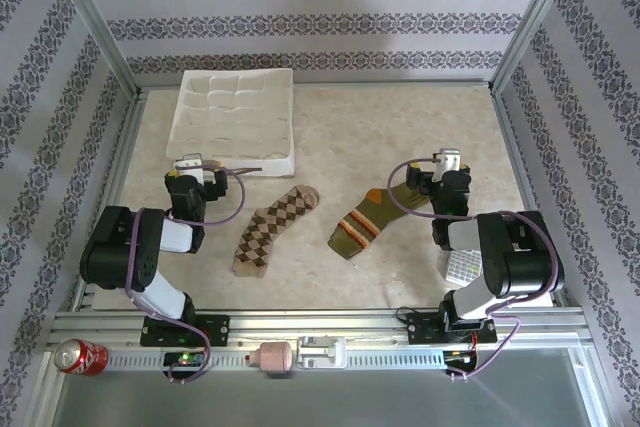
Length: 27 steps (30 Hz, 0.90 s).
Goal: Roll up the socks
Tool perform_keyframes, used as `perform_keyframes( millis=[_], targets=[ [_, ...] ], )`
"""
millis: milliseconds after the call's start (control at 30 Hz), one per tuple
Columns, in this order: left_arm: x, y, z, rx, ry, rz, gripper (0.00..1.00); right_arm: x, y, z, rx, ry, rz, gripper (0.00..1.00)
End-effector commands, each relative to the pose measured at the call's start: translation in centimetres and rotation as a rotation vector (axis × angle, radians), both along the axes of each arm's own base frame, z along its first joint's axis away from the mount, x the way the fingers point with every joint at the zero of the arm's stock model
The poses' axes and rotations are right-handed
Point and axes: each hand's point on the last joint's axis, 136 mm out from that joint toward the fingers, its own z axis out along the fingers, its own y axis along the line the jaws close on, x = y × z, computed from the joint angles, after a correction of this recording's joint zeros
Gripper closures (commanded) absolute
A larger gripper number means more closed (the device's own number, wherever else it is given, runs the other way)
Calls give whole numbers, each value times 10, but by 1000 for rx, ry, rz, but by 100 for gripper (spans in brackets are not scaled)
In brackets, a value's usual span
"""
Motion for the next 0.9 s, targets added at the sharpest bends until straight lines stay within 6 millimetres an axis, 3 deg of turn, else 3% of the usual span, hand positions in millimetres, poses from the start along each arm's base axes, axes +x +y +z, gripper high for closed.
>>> perform_keyframes(
  millis=[0,467,600,767,833,867],
  targets=[
    [2,0,4,-4,-10,-2,1,6,3,10,21,-35,15,2],
    [2,0,4,-4,-9,-2,1,7,3,10,20,-40,15,2],
    [8,-18,1,-3,24,-116,1,7,3,11,19,-39,17,2],
    [7,-13,2,0,16,-88,1,6,3,10,20,-38,18,2],
    [0,-5,13,7,-36,-31,1,5,6,23,10,-86,25,2],
    [-7,-2,22,27,-55,8,1,-5,4,24,-24,-76,-12,2]
  ],
)
